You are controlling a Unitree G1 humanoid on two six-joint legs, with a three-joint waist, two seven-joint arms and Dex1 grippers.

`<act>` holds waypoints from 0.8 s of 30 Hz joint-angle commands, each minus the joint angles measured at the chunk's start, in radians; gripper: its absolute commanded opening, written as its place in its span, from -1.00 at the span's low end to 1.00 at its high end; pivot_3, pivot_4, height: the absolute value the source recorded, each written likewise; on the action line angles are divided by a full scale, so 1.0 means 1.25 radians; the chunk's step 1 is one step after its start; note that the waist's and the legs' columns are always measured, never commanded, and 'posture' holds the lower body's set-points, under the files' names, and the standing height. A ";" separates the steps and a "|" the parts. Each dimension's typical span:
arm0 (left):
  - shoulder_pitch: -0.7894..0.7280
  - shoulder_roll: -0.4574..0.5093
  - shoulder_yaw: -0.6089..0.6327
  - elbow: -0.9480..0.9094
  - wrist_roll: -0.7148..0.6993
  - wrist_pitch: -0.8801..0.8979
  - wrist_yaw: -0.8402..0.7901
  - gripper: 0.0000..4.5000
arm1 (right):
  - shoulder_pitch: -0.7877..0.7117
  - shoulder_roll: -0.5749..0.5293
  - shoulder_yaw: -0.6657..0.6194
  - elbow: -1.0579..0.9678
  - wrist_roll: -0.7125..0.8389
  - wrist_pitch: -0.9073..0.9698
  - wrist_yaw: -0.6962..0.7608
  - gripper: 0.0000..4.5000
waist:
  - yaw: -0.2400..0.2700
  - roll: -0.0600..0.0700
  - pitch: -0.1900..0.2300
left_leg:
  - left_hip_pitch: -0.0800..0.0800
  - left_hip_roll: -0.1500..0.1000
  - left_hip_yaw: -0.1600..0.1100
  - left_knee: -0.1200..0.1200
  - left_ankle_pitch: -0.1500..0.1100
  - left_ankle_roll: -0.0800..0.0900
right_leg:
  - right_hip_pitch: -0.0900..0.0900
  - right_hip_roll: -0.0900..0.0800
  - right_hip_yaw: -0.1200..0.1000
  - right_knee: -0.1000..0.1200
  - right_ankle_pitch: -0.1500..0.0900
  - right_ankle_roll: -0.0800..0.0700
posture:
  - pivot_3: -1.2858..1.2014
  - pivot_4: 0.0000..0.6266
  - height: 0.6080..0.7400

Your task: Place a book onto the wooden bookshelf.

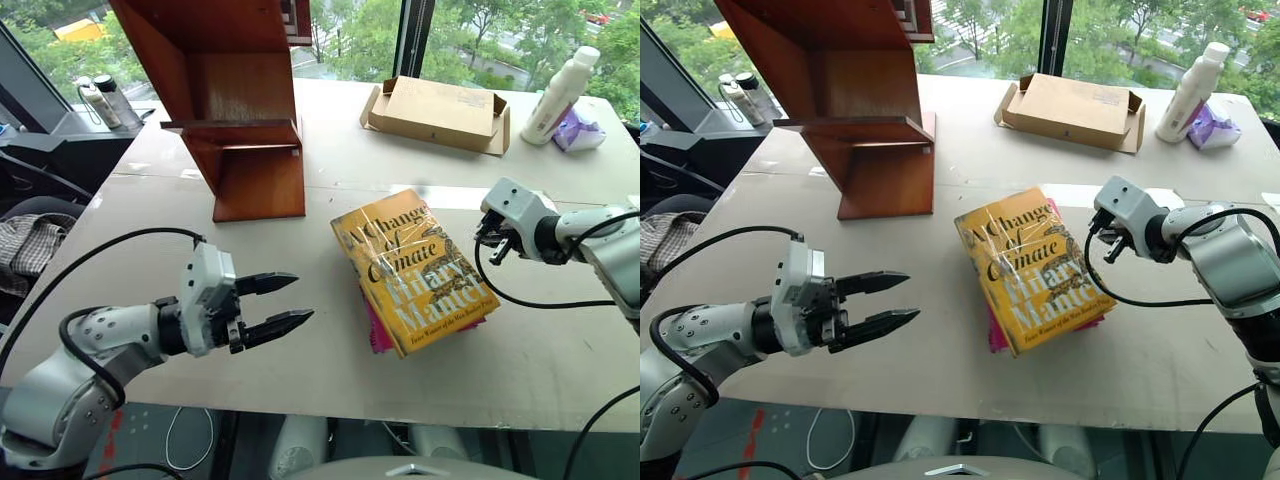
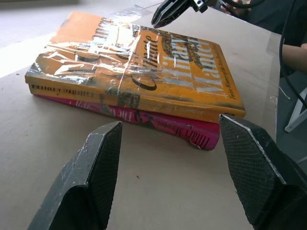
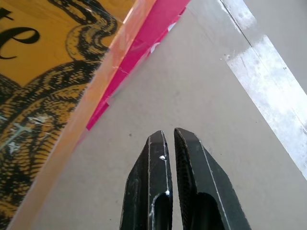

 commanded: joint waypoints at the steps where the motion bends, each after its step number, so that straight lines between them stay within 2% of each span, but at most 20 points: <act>1: 0.014 -0.001 0.017 0.005 0.013 -0.028 -0.015 0.47 | 0.005 0.020 0.007 -0.048 0.012 0.017 -0.007 -0.95 | -0.002 0.000 0.000 | 0.000 0.000 0.000 0.000 0.000 0.000 | 0.000 0.000 0.000 0.000 0.000 0.000 | 0.03 -0.52 1.00; 16: 0.117 0.015 0.129 0.009 0.016 -0.056 -0.068 0.47 | 0.000 0.098 0.026 -0.131 0.049 0.081 -0.051 -0.95 | -0.008 0.000 0.000 | 0.000 0.000 -0.001 0.000 0.000 0.000 | 0.000 -0.003 0.000 0.000 0.000 0.000 | 0.03 -0.52 1.00; 18: 0.116 0.007 0.134 0.009 0.015 -0.058 -0.060 0.47 | 0.025 0.087 -0.020 -0.128 0.047 0.037 -0.056 -0.95 | -0.005 0.000 0.000 | 0.000 0.000 0.000 0.000 0.000 0.000 | 0.000 -0.004 -0.001 0.000 0.000 0.000 | 0.03 -0.52 1.00; 21: 0.096 -0.021 0.149 0.015 -0.039 -0.015 0.001 0.47 | 0.102 0.065 -0.139 -0.120 0.047 -0.135 -0.039 -0.95 | 0.002 0.000 0.000 | 0.000 -0.001 -0.001 0.000 0.000 0.000 | 0.000 -0.005 -0.001 0.000 0.000 0.000 | 0.03 -0.52 1.00; 23: 0.099 -0.027 0.158 0.022 -0.074 0.028 0.030 0.47 | 0.176 0.035 -0.259 -0.099 0.113 -0.249 0.073 -0.95 | 0.007 0.000 0.000 | -0.001 -0.001 -0.001 0.000 0.000 0.000 | 0.001 -0.006 -0.002 0.000 0.000 0.000 | 0.03 -0.52 1.00; 24: 0.102 -0.029 0.164 0.029 -0.099 0.053 0.041 0.47 | 0.211 0.026 -0.326 -0.097 0.169 -0.258 0.133 -0.85 | 0.008 0.000 0.000 | -0.001 -0.001 -0.001 0.000 0.000 0.000 | 0.001 -0.005 -0.002 0.000 0.000 0.000 | 0.03 -0.52 1.00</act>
